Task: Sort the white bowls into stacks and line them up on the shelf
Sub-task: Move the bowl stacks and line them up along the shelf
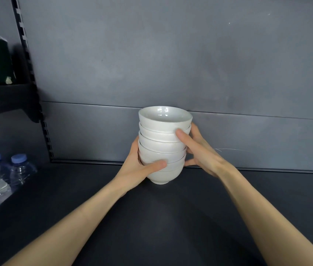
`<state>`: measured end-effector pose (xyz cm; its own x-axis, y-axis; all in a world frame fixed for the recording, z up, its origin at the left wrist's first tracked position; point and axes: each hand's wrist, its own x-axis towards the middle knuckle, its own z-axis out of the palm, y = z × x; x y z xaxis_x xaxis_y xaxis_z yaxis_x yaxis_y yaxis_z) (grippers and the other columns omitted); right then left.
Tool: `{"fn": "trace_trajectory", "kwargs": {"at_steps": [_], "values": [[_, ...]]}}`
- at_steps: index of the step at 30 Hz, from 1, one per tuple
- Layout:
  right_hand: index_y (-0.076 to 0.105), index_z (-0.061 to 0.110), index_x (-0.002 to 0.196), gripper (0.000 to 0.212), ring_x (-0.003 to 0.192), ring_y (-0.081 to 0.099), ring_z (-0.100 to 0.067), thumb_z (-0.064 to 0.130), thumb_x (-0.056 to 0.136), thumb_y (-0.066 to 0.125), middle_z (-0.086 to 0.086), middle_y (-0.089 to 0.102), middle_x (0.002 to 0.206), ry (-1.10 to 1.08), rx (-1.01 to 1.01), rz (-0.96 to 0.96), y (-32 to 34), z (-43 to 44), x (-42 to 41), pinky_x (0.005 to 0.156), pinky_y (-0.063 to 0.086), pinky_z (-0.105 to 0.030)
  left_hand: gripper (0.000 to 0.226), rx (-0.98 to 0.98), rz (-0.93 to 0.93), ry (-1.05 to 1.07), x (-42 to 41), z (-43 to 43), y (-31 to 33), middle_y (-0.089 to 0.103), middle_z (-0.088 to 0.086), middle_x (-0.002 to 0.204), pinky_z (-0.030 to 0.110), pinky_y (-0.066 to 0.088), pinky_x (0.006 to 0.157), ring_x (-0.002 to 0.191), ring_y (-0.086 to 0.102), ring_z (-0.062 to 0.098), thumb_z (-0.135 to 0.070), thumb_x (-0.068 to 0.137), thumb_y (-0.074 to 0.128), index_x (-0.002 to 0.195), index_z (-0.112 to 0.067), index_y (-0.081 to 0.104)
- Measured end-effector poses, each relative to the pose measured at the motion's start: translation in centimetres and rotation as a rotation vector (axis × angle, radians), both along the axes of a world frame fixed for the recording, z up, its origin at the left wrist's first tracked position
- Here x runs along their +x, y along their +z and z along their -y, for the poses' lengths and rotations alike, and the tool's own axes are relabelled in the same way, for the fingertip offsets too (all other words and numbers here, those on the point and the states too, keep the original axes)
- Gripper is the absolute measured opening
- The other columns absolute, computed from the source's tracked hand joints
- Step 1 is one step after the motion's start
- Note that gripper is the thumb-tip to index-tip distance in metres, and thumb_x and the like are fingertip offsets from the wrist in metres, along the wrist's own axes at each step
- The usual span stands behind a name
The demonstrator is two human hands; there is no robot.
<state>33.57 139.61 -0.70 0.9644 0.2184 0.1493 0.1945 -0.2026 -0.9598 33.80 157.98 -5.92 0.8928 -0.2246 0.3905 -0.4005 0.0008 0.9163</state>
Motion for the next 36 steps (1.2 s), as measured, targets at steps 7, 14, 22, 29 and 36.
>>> {"fn": "trace_trajectory", "kwargs": {"at_steps": [7, 14, 22, 29, 36], "values": [[0.027, 0.052, 0.141, 0.08, 0.125, 0.053, -0.01, 0.068, 0.071, 0.065, 0.025, 0.052, 0.134, 0.031, 0.018, 0.014, 0.2, 1.1, 0.2, 0.092, 0.052, -0.052, 0.072, -0.121, 0.005, 0.092, 0.0, -0.6, 2.7, 0.052, -0.019, 0.134, 0.011, 0.047, 0.087, 0.113, 0.054, -0.011, -0.055, 0.078, 0.06, 0.141, -0.028, 0.037], [0.027, 0.048, 0.141, 0.071, 0.104, 0.06, 0.008, 0.034, 0.085, 0.069, 0.025, 0.055, 0.126, -0.002, -0.029, 0.091, 0.1, 1.0, -0.1, 0.078, 0.059, -0.033, 0.066, 0.039, 0.117, 0.123, 0.5, -1.2, 7.5, 0.052, -0.021, 0.119, 0.001, 0.044, 0.074, 0.098, 0.054, -0.017, -0.021, 0.079, 0.074, 0.137, -0.026, 0.043], [0.033, 0.043, 0.139, 0.067, 0.103, 0.061, 0.005, 0.033, 0.084, 0.07, 0.024, 0.057, 0.125, -0.072, 0.037, 0.138, -0.3, 0.4, -0.2, 0.067, 0.059, -0.027, 0.029, 0.018, 0.128, 0.169, 1.1, -1.2, 7.5, 0.068, 0.003, 0.1, 0.026, 0.055, 0.08, 0.087, 0.065, 0.011, -0.014, 0.072, 0.079, 0.098, -0.012, 0.067], [0.036, 0.038, 0.139, 0.069, 0.108, 0.061, -0.005, 0.037, 0.081, 0.073, 0.018, 0.059, 0.127, -0.118, 0.054, 0.162, -0.8, 0.3, 0.2, 0.072, 0.061, -0.036, 0.022, 0.005, 0.136, 0.185, 1.1, -0.9, 7.8, 0.067, -0.007, 0.093, 0.032, 0.056, 0.081, 0.087, 0.065, 0.015, -0.01, 0.072, 0.08, 0.089, -0.009, 0.066], [0.038, 0.035, 0.135, 0.068, 0.114, 0.06, -0.011, 0.042, 0.078, 0.075, 0.016, 0.061, 0.125, -0.136, 0.042, 0.176, -1.0, 0.4, 0.5, 0.079, 0.059, -0.045, 0.02, -0.002, 0.153, 0.175, 1.1, -0.8, 7.8, 0.067, 0.006, 0.098, 0.03, 0.055, 0.079, 0.087, 0.065, 0.017, -0.011, 0.072, 0.08, 0.085, -0.011, 0.065]]}}
